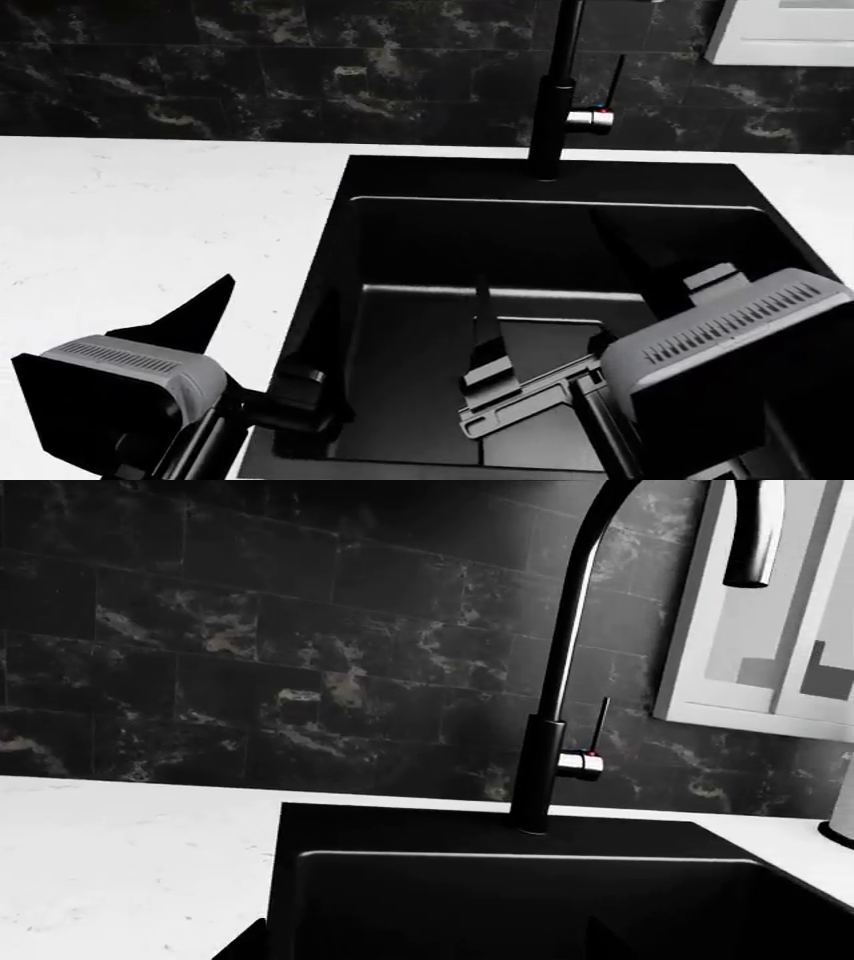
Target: Pick and place the shaker into the drawer. Then close the cabinet.
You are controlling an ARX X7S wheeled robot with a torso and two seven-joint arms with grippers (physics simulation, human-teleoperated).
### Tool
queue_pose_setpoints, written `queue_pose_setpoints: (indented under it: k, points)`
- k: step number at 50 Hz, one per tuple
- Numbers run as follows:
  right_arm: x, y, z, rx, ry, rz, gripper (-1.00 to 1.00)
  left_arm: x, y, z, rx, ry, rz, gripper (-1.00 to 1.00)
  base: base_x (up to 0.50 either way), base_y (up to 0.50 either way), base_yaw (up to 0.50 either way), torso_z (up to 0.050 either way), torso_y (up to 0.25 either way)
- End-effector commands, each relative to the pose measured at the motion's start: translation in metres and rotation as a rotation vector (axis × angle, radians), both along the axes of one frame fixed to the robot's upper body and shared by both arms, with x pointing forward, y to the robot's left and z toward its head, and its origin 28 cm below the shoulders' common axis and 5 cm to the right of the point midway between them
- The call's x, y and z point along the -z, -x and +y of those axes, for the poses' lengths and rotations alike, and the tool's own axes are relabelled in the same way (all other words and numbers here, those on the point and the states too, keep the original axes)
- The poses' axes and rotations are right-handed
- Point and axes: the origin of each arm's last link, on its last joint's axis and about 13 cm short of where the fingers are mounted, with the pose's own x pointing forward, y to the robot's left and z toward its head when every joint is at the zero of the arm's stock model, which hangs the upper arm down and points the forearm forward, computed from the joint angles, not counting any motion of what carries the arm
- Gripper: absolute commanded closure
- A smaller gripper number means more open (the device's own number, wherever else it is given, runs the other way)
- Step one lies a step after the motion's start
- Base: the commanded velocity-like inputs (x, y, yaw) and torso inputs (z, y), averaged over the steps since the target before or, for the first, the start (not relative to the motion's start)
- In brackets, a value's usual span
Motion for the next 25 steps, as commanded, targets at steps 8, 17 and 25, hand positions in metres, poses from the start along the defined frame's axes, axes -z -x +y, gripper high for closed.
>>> queue_pose_setpoints:
  k: [8,17,25]
  points:
    - [0.001,0.026,-0.051,0.274,-0.012,-0.031,-1.0,-0.003,-0.001,0.001,-0.011,-0.002,-0.006,-1.0,0.0,0.0,0.0,0.0,0.0]
    - [-0.04,0.036,-0.086,0.668,0.384,0.19,-1.0,-0.008,0.001,-0.001,0.001,-0.001,-0.017,-1.0,0.0,0.0,0.0,0.0,0.0]
    - [-0.073,0.039,-0.147,0.427,0.706,0.684,-1.0,-0.011,0.0,-0.002,0.012,0.014,-0.017,-1.0,0.0,0.0,0.0,0.0,0.0]
